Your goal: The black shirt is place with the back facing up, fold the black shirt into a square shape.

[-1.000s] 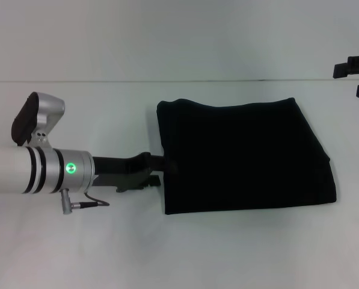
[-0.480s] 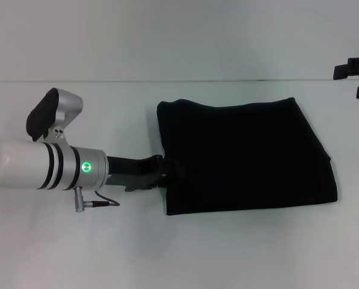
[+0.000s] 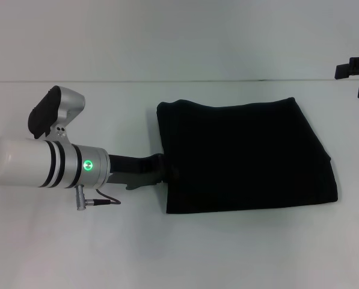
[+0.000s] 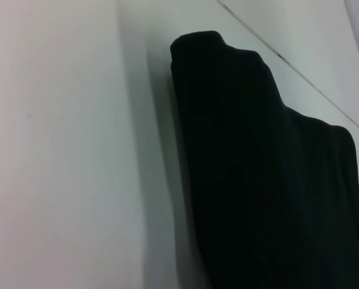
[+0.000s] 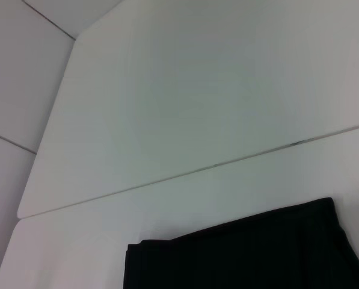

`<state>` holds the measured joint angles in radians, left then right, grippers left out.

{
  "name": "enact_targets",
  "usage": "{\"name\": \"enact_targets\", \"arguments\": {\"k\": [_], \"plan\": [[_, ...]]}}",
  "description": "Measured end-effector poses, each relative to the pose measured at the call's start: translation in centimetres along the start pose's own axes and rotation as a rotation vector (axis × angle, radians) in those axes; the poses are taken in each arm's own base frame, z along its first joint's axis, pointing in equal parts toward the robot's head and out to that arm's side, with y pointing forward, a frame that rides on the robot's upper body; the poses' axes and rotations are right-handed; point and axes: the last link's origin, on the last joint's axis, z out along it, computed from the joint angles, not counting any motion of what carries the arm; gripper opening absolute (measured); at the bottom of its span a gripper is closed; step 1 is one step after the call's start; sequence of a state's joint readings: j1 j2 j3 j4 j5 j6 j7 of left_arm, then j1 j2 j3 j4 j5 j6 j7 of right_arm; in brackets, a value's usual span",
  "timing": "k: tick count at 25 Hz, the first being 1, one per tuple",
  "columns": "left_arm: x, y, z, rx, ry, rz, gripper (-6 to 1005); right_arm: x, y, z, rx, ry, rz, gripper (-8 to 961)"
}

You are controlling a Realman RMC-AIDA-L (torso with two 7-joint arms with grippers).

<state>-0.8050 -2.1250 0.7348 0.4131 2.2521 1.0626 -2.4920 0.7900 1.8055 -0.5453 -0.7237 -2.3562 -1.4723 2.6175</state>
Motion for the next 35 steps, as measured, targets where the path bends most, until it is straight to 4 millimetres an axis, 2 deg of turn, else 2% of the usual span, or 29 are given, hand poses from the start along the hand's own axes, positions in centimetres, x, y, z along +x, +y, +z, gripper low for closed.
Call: {"name": "enact_targets", "arguments": {"k": [7, 12, 17, 26, 31, 32, 33, 35], "plan": [[-0.2, 0.5, -0.3, -0.031, -0.028, 0.025, 130, 0.0, 0.0, 0.0, 0.000, -0.001, 0.002, 947], [-0.1, -0.5, -2.3, -0.042, -0.029, 0.027, 107, 0.1, -0.1, 0.0, 0.001, 0.000, 0.005, 947], [0.3, -1.7, -4.1, -0.033, -0.021, 0.017, 133, 0.1, -0.1, 0.0, 0.000, 0.001, 0.005, 947], [0.8, -2.1, -5.7, -0.034, -0.026, 0.001, 178, 0.1, 0.1, 0.1, -0.005, 0.001, -0.013, 947], [2.7, -4.0, -9.4, 0.005, 0.094, -0.008, 204, 0.1, 0.8, -0.1, -0.089, -0.034, -0.127, 947], [2.7, -4.0, -9.4, 0.005, 0.094, -0.008, 237, 0.2, 1.2, -0.2, -0.133, -0.054, -0.175, 947], [3.2, -4.0, -10.9, -0.011, 0.132, 0.052, 269, 0.5, 1.4, -0.3, -0.176, -0.072, -0.219, 947], [3.2, -3.3, -11.8, -0.061, 0.141, 0.164, 335, 1.4, 1.4, -0.5, -0.255, -0.158, -0.313, 947]]}}
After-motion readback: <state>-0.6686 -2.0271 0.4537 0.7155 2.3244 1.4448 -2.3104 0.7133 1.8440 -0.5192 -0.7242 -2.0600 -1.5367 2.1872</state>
